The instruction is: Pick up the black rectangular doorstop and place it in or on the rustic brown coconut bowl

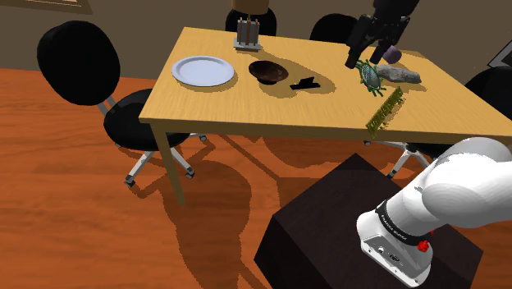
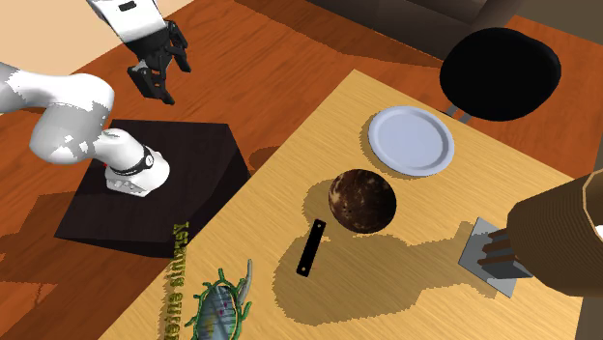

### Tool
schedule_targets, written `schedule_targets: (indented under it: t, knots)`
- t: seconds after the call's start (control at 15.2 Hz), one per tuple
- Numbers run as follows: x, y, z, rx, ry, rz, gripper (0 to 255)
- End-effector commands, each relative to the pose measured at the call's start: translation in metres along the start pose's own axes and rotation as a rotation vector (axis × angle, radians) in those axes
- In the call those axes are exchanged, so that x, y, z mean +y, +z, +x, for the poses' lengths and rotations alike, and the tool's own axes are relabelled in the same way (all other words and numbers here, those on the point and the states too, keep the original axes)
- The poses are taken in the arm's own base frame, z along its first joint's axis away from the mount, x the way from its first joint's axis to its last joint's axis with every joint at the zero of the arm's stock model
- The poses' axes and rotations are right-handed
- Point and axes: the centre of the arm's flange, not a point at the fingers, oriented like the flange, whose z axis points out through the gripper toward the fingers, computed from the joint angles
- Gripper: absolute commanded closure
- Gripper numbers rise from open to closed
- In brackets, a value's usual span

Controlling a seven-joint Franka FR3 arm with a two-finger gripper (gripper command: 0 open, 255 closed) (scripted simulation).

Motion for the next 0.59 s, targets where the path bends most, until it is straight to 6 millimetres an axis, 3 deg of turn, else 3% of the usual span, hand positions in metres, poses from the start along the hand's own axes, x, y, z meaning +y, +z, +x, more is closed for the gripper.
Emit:
schedule_targets:
  t: [0.0, 0.53]
  knots:
    - [0.000, 0.000, 0.000, 0.000, 0.000, 0.000, 0]
    - [0.048, 0.064, 0.054, 0.089, 0.014, -0.013, 0]
